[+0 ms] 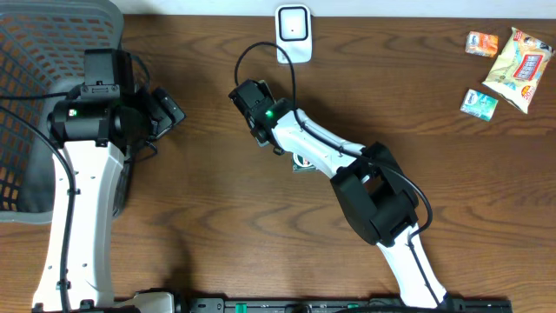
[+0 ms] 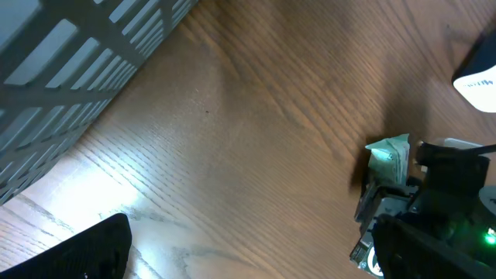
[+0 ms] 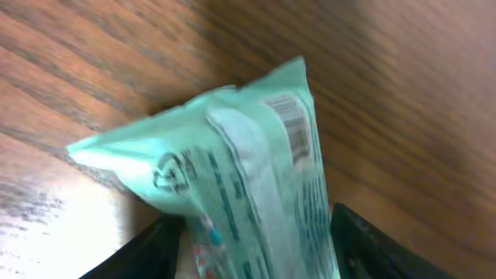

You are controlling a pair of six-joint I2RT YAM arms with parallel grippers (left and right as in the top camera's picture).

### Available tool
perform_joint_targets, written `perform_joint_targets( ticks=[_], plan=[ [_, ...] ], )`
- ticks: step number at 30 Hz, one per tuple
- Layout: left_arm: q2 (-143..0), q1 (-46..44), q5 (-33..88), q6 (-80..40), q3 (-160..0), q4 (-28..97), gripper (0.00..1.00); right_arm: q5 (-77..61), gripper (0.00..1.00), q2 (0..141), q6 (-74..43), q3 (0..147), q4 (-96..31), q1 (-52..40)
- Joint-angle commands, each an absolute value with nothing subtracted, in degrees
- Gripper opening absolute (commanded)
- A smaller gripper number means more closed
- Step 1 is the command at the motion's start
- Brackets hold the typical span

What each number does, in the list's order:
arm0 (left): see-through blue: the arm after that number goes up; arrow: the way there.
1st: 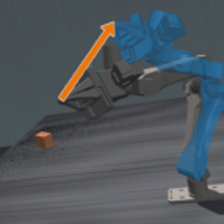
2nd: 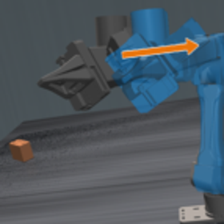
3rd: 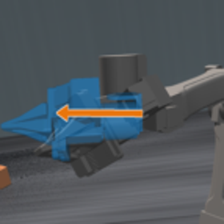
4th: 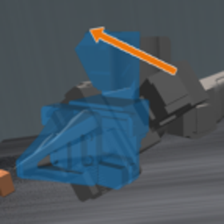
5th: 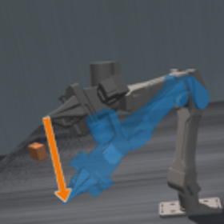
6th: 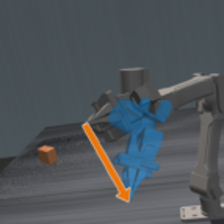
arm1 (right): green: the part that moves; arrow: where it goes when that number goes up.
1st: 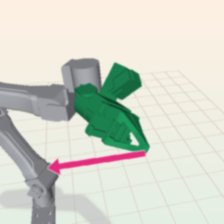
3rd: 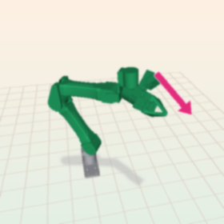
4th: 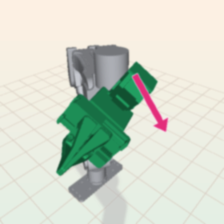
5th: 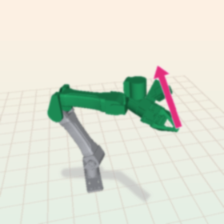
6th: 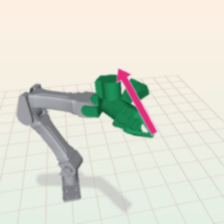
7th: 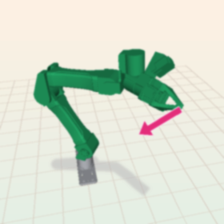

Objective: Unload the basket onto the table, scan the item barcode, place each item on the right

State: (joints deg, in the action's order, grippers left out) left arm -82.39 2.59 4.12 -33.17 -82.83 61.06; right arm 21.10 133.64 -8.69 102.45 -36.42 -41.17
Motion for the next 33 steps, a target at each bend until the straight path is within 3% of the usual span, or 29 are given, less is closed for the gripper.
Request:
perform_joint_targets(
  ticks=[1, 5, 10, 12, 22, 24, 33],
  plan=[
    [-82.43, 2.87, 3.40, -33.23, -82.76, 61.06, 0.98, 19.79, 0.52, 134.21, -2.81, 100.68, -36.29, -41.45],
    [-82.43, 2.87, 3.38, -33.23, -82.76, 61.06, 0.98, 19.97, 0.27, 134.15, -3.40, 100.75, -37.12, -41.25],
    [-82.43, 2.87, 3.38, -33.23, -82.76, 61.06, 0.98, 18.46, 0.14, 133.21, -8.47, 101.73, -39.94, -39.92],
    [-82.43, 2.87, 3.40, -33.23, -82.76, 61.04, 0.98, 11.94, 0.10, 131.24, -9.67, 102.37, -42.00, -37.32],
    [-82.41, 2.87, 3.38, -33.23, -82.76, 61.06, 0.98, -43.40, 0.12, 127.09, -9.56, 102.19, -44.53, -15.97],
    [-82.43, 2.87, 3.38, -33.23, -82.76, 61.04, 0.98, -47.66, 0.08, 127.76, -8.84, 102.08, -46.83, -11.46],
    [-82.43, 2.87, 3.38, -33.23, -82.76, 61.06, 0.98, -56.07, 0.15, 132.11, -4.43, 96.23, -50.22, -1.67]
  ],
)
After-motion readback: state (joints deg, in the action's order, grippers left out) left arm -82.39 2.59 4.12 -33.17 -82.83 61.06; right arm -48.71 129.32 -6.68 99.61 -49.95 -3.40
